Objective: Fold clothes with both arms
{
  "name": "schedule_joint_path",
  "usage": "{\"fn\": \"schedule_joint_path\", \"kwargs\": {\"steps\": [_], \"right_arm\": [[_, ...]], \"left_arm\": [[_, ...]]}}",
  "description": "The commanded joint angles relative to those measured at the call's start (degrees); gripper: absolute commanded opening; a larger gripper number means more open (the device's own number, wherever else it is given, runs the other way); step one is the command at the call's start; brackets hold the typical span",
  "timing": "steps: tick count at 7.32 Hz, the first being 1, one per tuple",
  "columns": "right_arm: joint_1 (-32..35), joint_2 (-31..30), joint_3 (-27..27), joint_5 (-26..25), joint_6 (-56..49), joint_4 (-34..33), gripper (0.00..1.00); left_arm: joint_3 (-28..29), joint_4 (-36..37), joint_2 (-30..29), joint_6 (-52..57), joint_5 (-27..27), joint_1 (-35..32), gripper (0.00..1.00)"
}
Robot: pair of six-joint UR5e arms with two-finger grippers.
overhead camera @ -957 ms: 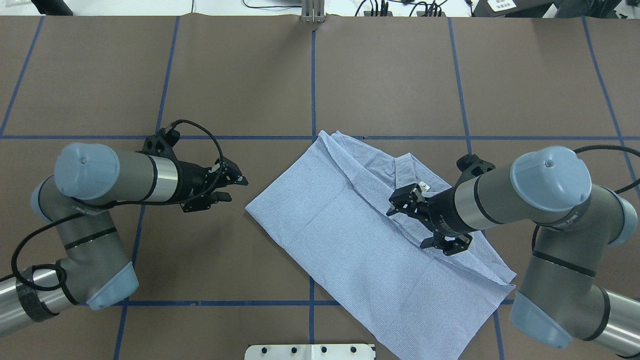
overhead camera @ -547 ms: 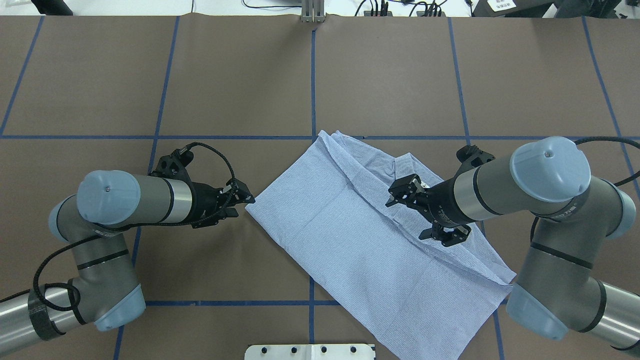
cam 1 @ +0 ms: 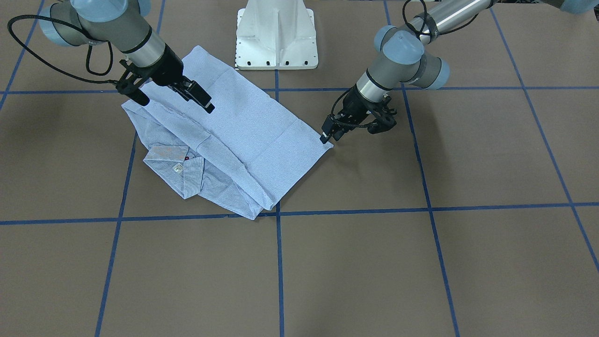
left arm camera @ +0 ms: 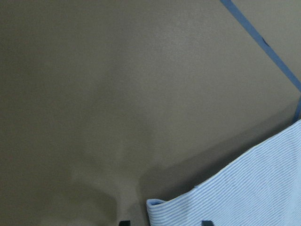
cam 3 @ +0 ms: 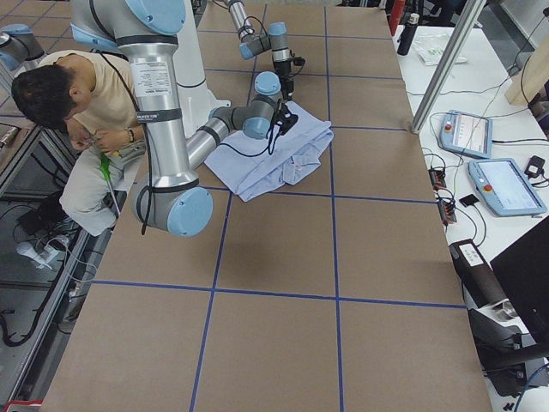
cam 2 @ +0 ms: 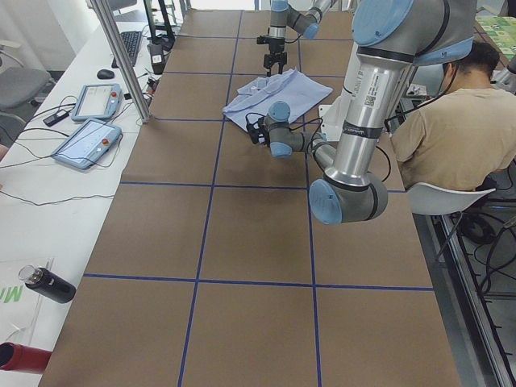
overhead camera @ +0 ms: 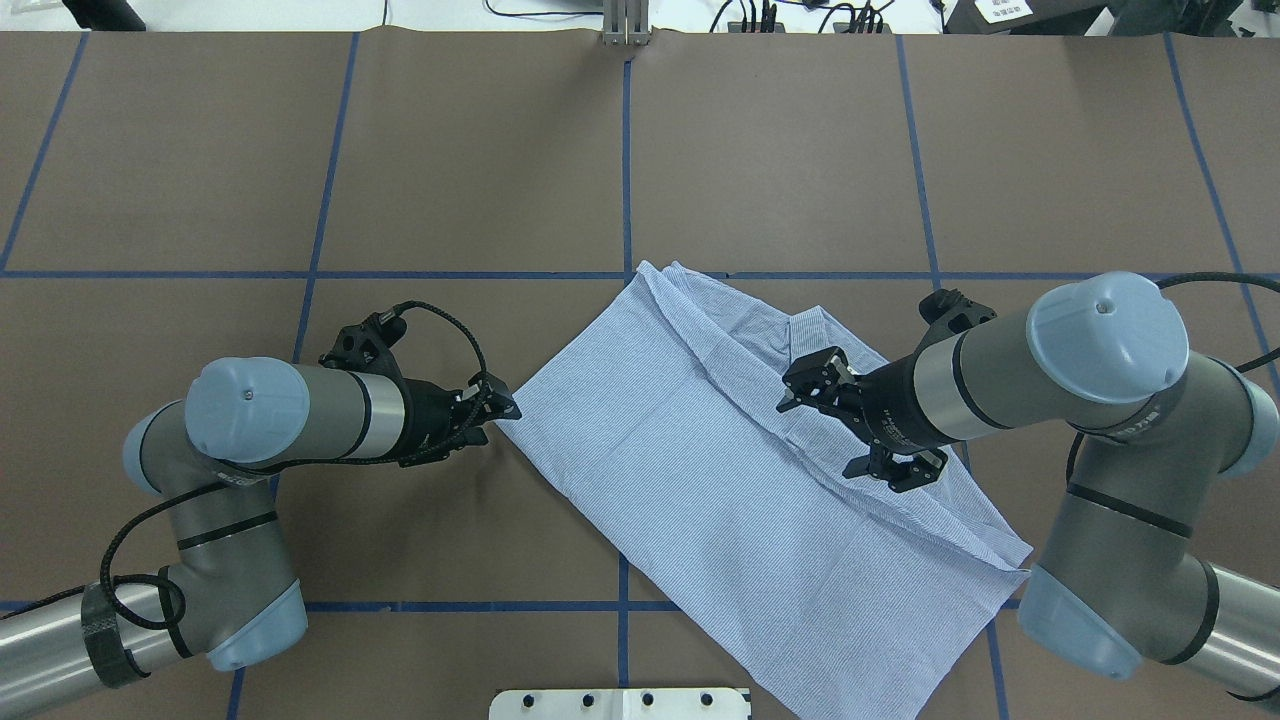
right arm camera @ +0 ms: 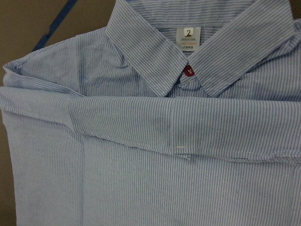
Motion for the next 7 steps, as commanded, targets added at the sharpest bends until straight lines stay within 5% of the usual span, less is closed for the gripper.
{"fn": "schedule_joint_path", "kwargs": {"steps": [1,5,6,7], "right_arm": [[0.24,-0.19,0.28,0.01,0.0,-0.03,1.0],[0.5,-0.19,0.37,0.27,0.0,-0.21,1.0],[0.59,-0.19,0.55,0.36,0.0,-0.21,1.0],[0.68,-0.27,0.64,0.44,0.0,-0.29,1.0]], "left_arm": [[0.83,0.06,-0.66,0.01,0.08,0.38,0.57],[1.8,0.06,-1.46,-0.08,0.17,0.47,0.46],[1.8,0.06,-1.63,-0.08,1.56,0.65,0.29],[1.8,0.06,-1.72,-0.08,2.36,1.26,0.0]]}}
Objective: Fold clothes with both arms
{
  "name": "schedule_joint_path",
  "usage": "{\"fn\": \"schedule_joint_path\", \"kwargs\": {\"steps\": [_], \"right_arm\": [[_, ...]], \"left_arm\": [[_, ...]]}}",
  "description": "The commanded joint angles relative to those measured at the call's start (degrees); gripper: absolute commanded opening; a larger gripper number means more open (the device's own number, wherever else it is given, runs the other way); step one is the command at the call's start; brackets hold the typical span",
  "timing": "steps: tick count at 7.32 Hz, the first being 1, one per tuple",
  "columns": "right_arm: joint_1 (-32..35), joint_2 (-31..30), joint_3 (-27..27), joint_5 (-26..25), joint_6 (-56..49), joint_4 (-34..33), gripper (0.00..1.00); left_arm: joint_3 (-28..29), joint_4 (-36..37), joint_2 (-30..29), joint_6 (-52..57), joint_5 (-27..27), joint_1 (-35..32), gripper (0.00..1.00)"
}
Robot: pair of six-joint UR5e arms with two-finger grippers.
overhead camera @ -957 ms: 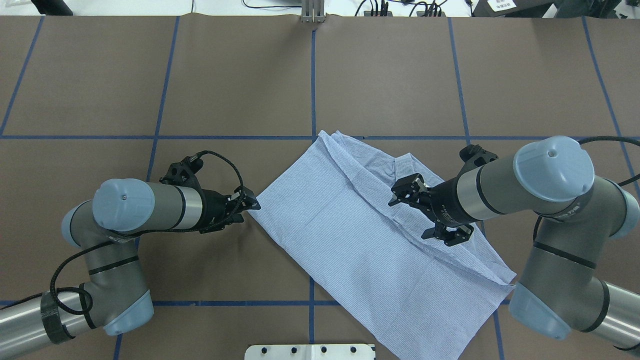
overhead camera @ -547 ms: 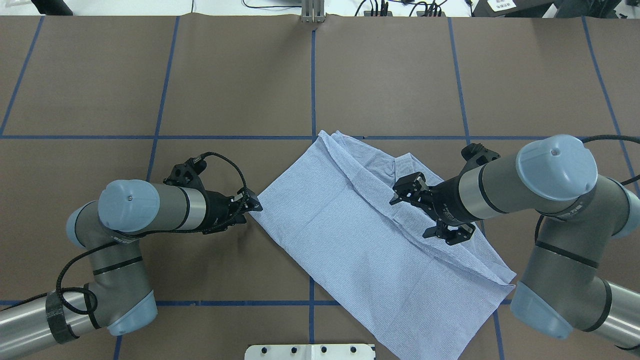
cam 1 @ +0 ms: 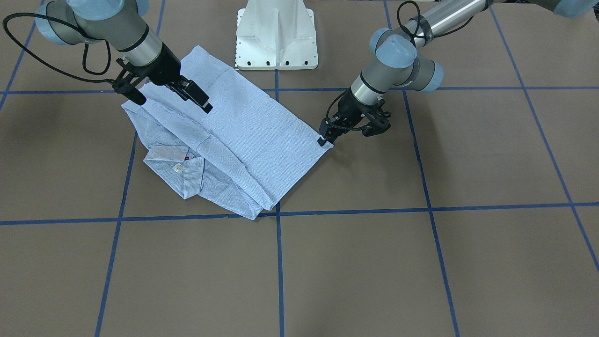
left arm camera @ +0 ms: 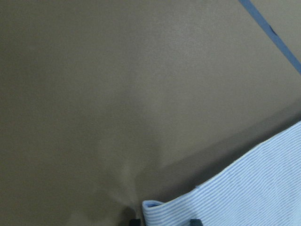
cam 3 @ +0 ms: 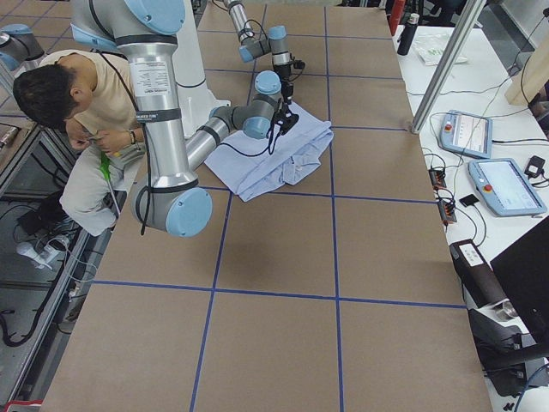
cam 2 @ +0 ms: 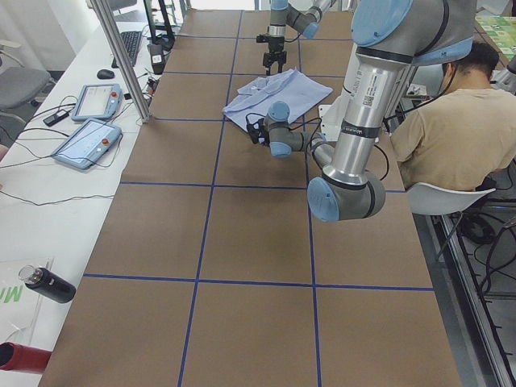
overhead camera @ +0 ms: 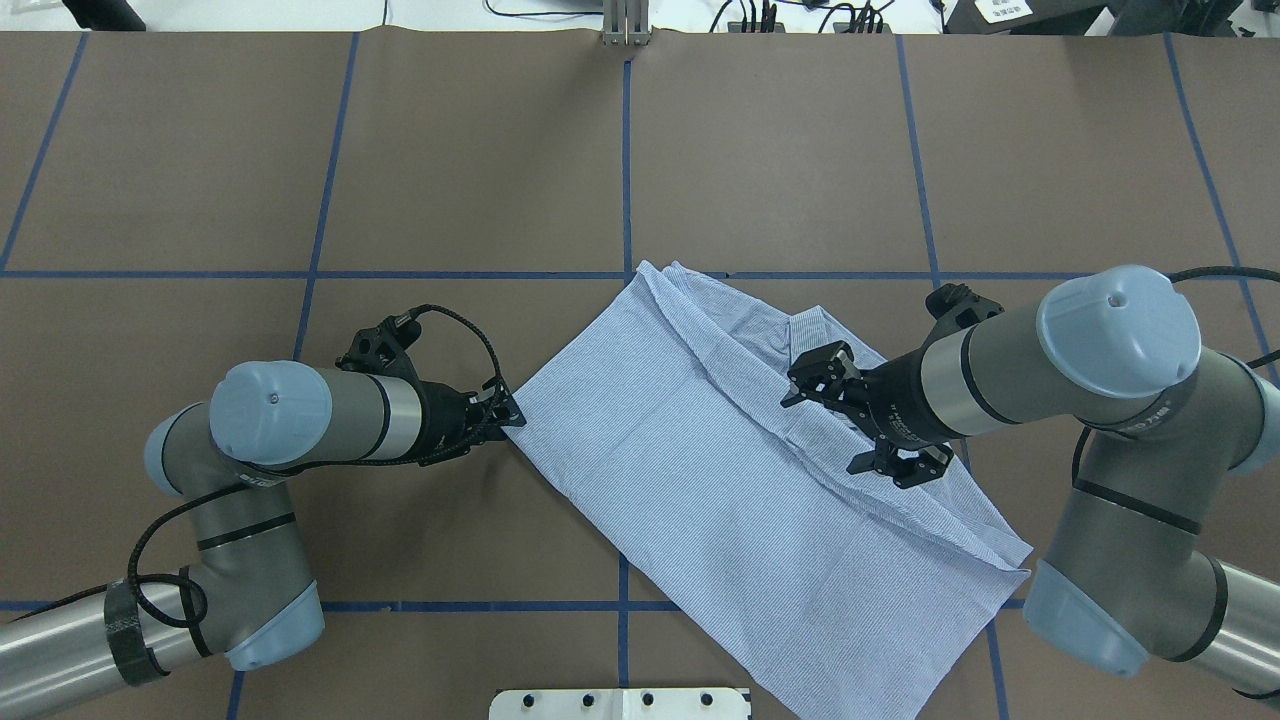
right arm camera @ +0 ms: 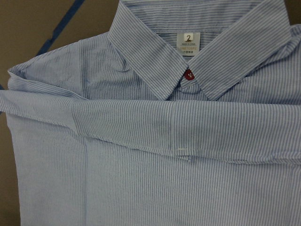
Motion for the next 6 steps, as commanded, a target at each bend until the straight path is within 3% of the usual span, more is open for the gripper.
{"fn": "schedule_joint_path", "kwargs": {"steps": [1,3,4,6], "right_arm": [[0.28,0.02,0.3,0.3,0.0,-0.07,1.0],[0.55,0.02,1.09,0.38,0.0,-0.25,1.0],[0.55,-0.06,1.1,0.39,0.0,-0.25,1.0],[0.37,-0.59,0.92,0.39,0.0,-0.25,1.0]], "left_arm": [[0.04,0.0,-0.15,0.07,1.09,0.53,0.0],[-0.05,1.22,-0.15,1.9,1.52,0.1,0.0],[0.56,1.23,-0.67,8.62,2.13,-2.25,0.0],[13.23,0.97,-10.02,12.46,2.14,-9.63,0.0]]}}
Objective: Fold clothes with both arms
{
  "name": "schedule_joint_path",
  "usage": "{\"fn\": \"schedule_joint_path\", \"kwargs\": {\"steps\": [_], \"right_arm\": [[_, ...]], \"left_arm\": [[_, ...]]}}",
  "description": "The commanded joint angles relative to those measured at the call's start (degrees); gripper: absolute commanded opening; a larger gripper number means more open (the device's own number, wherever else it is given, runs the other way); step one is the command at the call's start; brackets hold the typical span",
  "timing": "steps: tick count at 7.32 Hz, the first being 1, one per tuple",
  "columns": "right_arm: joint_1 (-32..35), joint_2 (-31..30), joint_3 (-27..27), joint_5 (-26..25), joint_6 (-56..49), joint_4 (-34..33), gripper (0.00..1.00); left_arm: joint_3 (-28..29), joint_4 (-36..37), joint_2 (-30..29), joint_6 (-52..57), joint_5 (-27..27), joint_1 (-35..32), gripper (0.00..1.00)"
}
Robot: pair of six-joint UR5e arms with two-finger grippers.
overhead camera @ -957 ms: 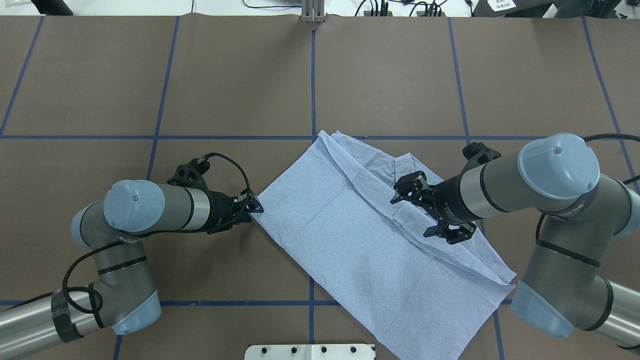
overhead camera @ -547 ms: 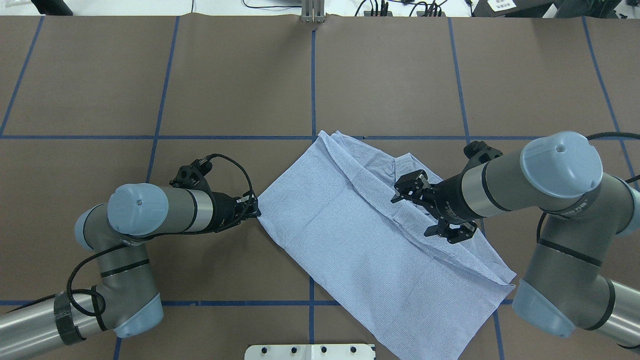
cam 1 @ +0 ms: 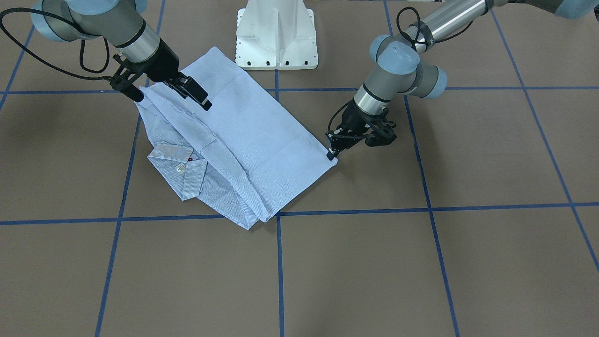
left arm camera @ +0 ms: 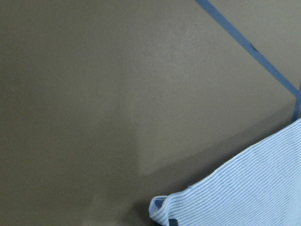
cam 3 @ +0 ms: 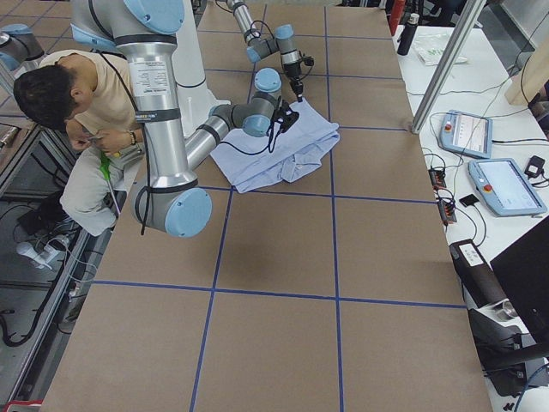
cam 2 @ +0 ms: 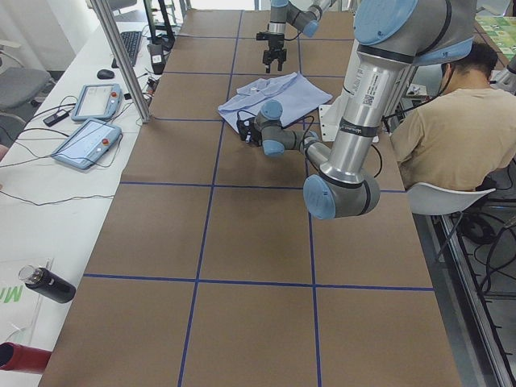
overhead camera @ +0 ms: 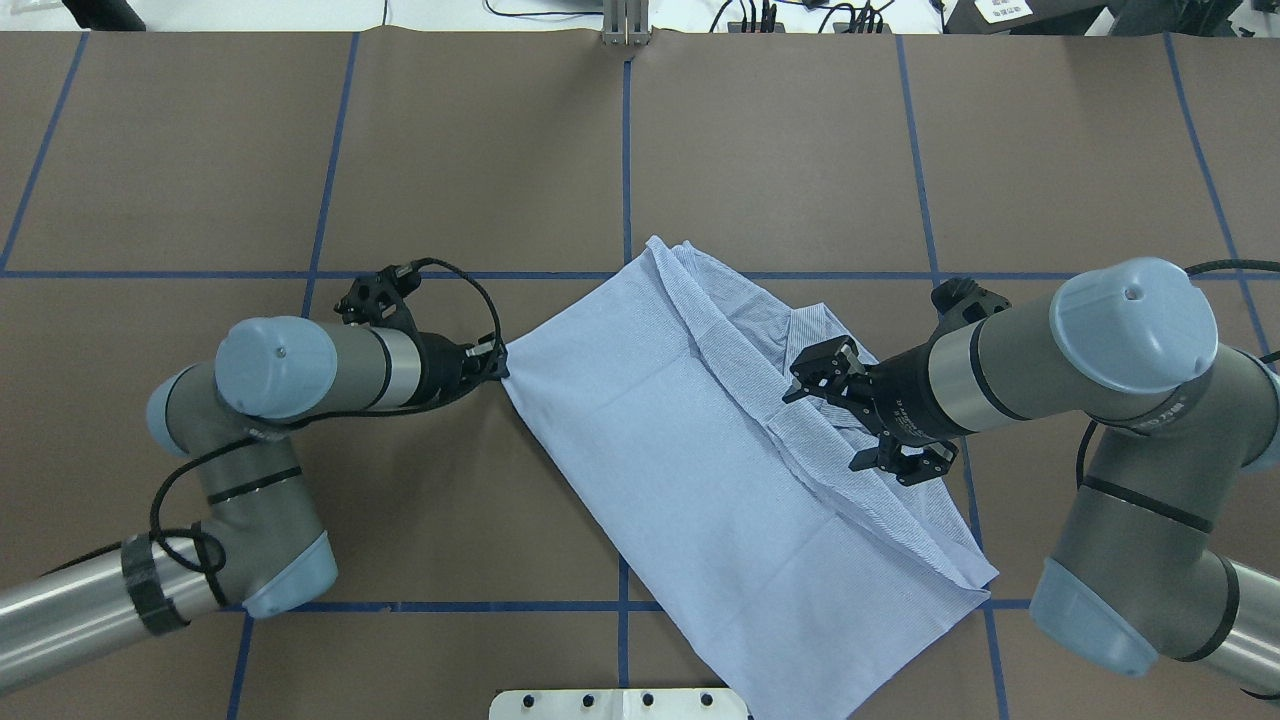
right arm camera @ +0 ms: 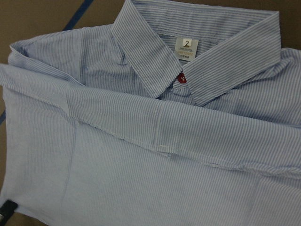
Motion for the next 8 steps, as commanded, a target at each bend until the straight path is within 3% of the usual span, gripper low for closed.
{"fn": "schedule_joint_path", "kwargs": {"steps": [1,3,4,6,7,8], "right_arm": [[-0.12,-0.38,-0.1,0.0,0.0,-0.06,1.0],[-0.03,-0.38,-0.1,0.0,0.0,0.03,1.0],[-0.12,-0.38,-0.19,0.0,0.09,0.03,1.0],[-0.21,-0.11,-0.1,-0.17,0.09,0.03,1.0],[-0.47,0.15,-0.28,-0.69,0.09,0.03,1.0],[0.48,1.8,-0.45,-2.96,0.35,0.03,1.0]], "left_arm": [[16.36,-0.81,-12.59,2.83,0.08,-7.4,0.0],[25.81,-4.21,-19.31,5.37,0.87,-11.63,0.0],[34.12,-7.72,-24.73,5.29,2.88,-12.35,0.0],[38.33,-9.08,-27.94,5.29,2.9,-13.14,0.0],[39.55,-10.03,-28.21,5.47,2.72,-13.14,0.41],[39.39,-10.57,-28.04,5.99,2.2,-13.67,0.61]]}}
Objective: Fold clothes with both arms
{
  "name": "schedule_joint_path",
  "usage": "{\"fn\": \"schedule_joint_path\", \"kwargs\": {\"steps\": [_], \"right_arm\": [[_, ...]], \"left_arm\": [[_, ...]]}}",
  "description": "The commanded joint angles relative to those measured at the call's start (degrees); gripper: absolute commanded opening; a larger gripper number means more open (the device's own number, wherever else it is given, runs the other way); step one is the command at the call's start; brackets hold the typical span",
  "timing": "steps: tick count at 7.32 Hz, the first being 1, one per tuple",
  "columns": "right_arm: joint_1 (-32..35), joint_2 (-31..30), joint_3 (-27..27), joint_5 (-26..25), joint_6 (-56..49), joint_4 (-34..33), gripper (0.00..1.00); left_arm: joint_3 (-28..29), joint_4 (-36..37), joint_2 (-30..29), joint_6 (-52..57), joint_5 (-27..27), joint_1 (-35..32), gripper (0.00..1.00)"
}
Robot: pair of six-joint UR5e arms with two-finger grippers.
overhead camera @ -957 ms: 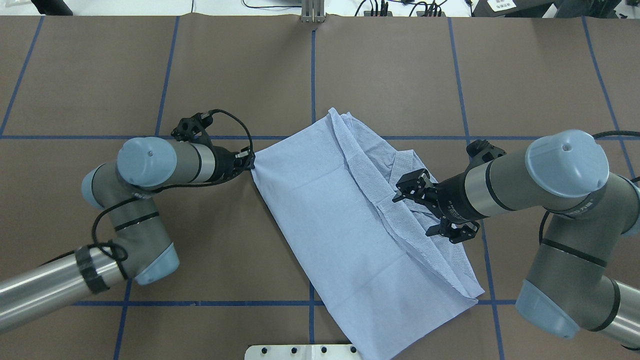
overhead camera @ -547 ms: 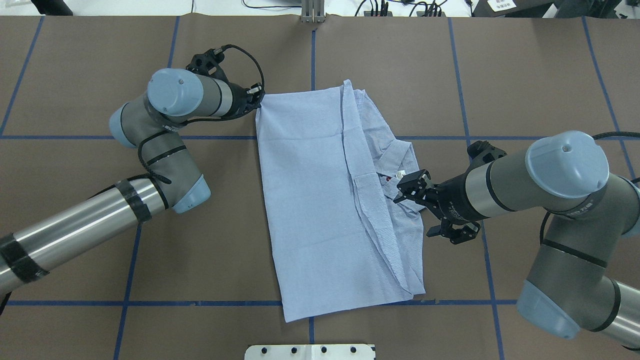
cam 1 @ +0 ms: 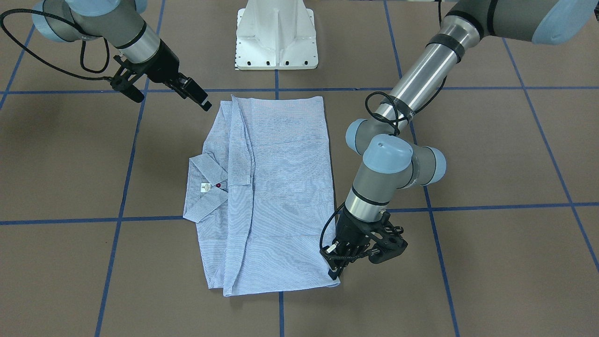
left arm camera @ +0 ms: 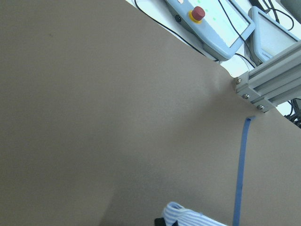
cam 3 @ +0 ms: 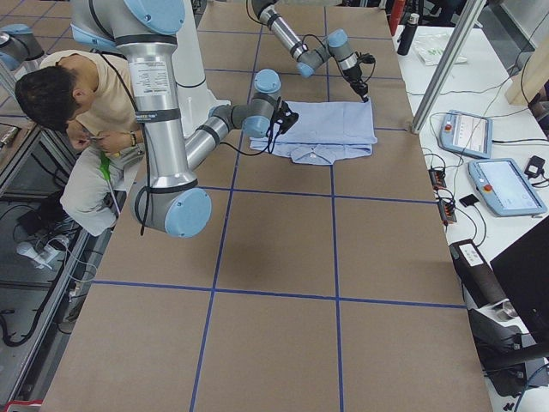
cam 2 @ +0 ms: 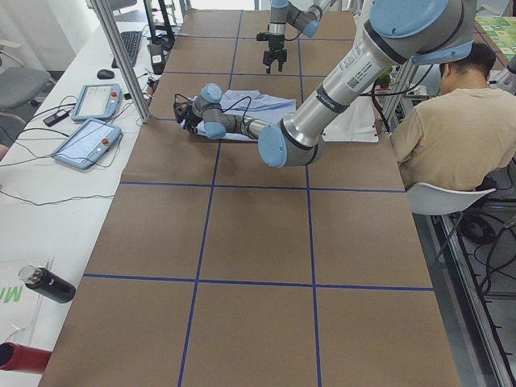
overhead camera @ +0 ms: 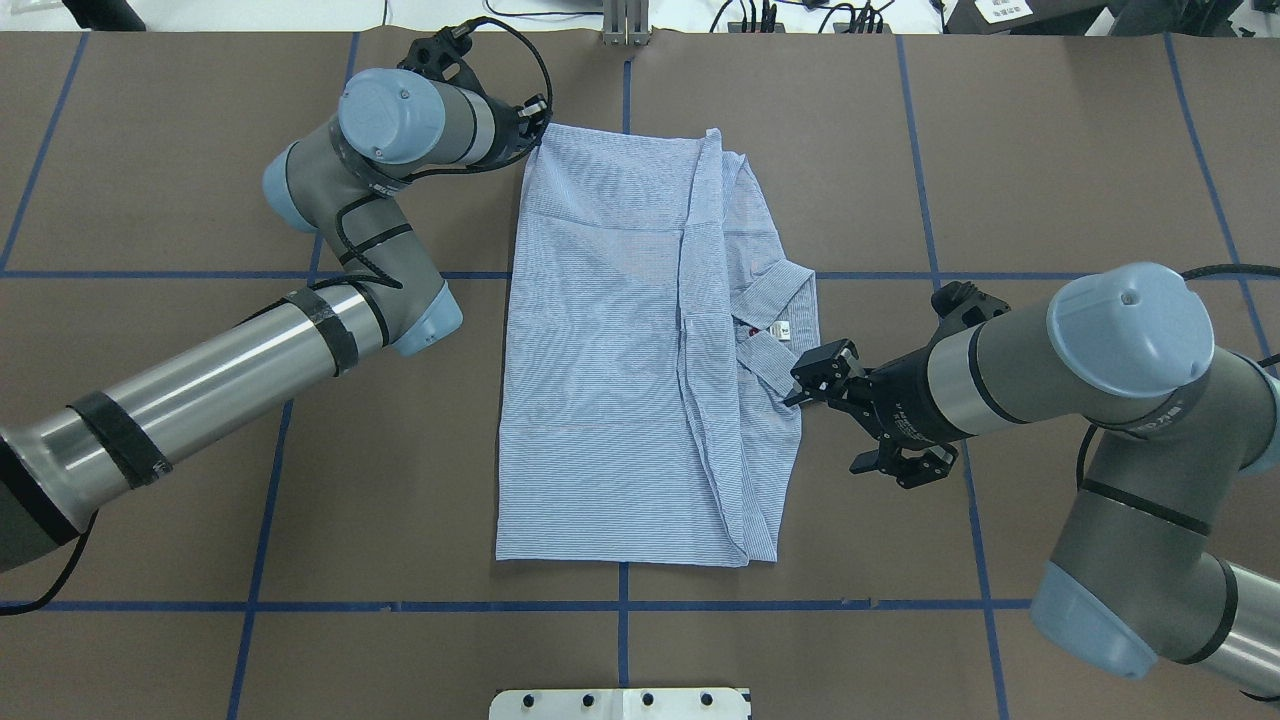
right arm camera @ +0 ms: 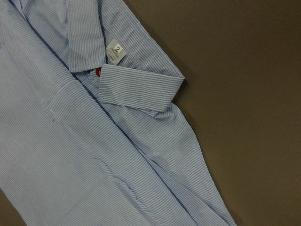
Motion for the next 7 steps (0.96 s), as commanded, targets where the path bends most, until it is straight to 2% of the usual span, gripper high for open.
{"fn": "schedule_joint_path", "kwargs": {"steps": [1,2,3,4,5,6,7], "right_arm": [[0.35,2.58,-0.54,-3.64,0.72,0.35,1.0],[-2.18,4.16,-1.06,-7.49,0.99,-0.52,1.0],[-5.77,6.18,-1.16,-10.14,-0.49,-6.71,1.0],[-9.02,9.59,-1.07,-11.99,-8.07,-15.03,1.0],[-12.45,12.93,-1.16,-15.67,-19.37,-26.26,1.0],[-14.31,16.71,-1.77,-18.05,-28.54,-35.85,1.0],[-15.11,19.27,-3.77,-19.29,-35.85,-40.99,1.0]], "left_arm": [[-0.2,-1.01,0.1,0.55,-3.12,-1.58,0.61],[-5.52,-2.92,5.41,2.37,-5.85,-2.11,0.61],[-10.88,-4.08,9.9,6.74,-8.83,-3.69,0.61],[-14.93,-4.17,14.12,7.22,-13.74,-5.62,0.61],[-16.63,-4.26,16.16,8.18,-17.7,-7.64,0.61],[-18.99,-4.26,18.97,10.28,-19.39,-8.7,0.61],[-19.71,-4.44,20.22,11.0,-19.41,-8.71,0.61]]}}
